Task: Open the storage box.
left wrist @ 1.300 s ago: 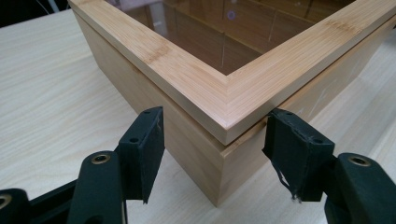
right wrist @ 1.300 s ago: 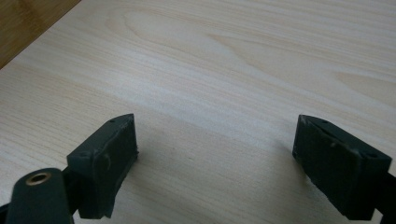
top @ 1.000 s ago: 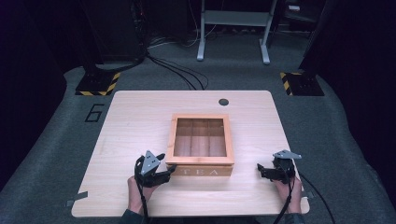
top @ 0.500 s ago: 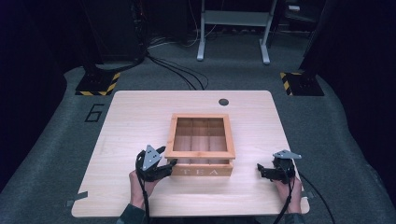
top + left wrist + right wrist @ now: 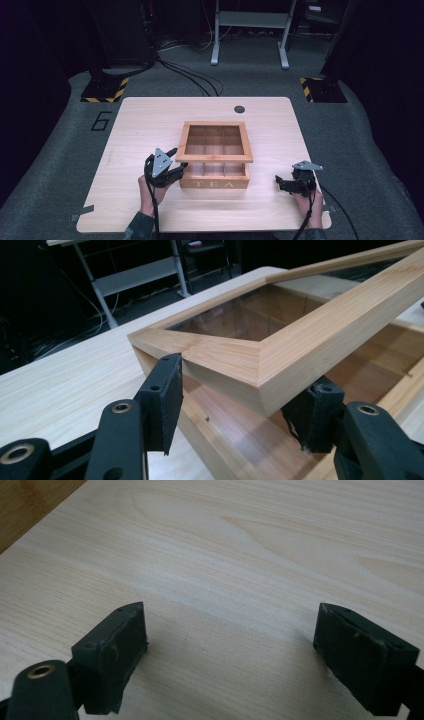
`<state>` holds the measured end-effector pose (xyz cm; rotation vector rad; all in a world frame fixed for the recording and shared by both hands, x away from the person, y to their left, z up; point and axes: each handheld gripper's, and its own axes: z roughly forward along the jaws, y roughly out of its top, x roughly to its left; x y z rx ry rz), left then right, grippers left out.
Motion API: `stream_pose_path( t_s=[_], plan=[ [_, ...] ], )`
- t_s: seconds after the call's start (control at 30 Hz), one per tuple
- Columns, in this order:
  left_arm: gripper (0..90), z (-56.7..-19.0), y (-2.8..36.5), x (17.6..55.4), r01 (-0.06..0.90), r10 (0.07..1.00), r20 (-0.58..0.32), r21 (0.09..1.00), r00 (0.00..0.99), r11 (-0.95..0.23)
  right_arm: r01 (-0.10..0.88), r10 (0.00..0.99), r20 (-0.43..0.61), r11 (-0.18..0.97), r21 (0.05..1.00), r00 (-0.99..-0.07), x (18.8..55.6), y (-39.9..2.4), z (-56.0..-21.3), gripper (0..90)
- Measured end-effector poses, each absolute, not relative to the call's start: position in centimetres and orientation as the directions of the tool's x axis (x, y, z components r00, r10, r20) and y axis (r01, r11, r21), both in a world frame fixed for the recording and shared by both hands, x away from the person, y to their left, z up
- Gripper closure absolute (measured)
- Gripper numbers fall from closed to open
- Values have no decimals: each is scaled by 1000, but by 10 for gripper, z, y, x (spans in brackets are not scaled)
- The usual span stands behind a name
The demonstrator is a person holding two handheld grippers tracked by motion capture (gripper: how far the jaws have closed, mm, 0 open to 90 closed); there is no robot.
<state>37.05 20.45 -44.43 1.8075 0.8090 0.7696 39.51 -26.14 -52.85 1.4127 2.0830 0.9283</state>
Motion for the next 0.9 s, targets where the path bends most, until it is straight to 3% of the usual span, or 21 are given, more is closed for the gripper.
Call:
stream_pose_path(
  t_s=[0.3,0.9],
  plan=[
    [543,-434,204,378,138,821,177,945,542,-295,622,929,1,247,743,-371,395,-261,-528,132],
    [599,-399,207,401,174,819,160,938,551,-300,622,929,1,247,743,-371,395,-261,-529,132]
  ],
)
